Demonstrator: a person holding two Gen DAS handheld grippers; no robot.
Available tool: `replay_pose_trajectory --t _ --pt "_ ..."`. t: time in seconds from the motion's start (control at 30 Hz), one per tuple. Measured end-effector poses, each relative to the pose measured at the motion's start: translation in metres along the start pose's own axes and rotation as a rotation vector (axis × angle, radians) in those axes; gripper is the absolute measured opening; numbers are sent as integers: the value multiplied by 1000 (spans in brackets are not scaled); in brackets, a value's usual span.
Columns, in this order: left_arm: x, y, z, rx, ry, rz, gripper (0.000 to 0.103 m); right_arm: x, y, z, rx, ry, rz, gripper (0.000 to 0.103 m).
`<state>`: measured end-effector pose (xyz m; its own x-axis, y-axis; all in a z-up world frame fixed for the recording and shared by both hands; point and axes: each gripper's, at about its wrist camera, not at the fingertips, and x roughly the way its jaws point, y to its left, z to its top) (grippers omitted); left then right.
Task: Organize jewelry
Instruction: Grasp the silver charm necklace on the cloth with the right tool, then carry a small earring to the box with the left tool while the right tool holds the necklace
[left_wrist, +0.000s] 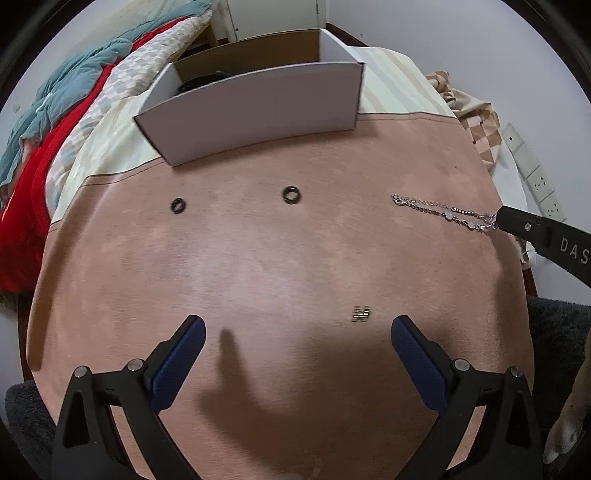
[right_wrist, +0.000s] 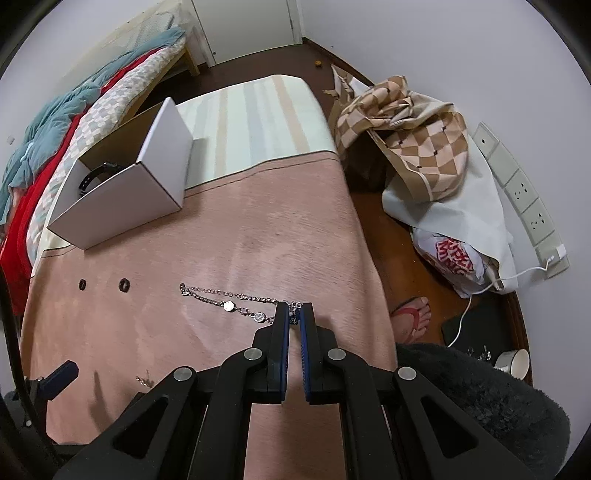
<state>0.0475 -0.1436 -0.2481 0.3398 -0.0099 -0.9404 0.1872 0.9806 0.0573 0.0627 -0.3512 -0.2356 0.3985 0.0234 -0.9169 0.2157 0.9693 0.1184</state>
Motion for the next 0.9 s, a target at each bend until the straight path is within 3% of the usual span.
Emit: replay_pose_trajectory --t 0.2,0.3,0.37,0.47,0.6,0.63,0.7,0.9 --pt "5 -6 3 28 -8 -25 100 0 -4 -1 15 0 7 6" --pt "5 -10 5 42 -12 -39 77 1 -3 -1 17 0 7 6" --pt "6 -12 5 45 -14 -51 71 1 -3 0 18 3 8 6" --pt "4 -14 6 58 -34 -67 53 2 -3 -1 17 5 7 6" --pt "3 -16 7 75 -46 -91 17 2 -2 -1 17 4 6 6" --pt "2 -16 6 77 -45 -92 13 2 -2 0 17 2 5 6" --pt "2 -16 5 83 -42 -101 6 1 -2 0 17 1 8 6" --pt "-3 -5 1 65 -40 -116 6 -9 5 2 7 -19 31 6"
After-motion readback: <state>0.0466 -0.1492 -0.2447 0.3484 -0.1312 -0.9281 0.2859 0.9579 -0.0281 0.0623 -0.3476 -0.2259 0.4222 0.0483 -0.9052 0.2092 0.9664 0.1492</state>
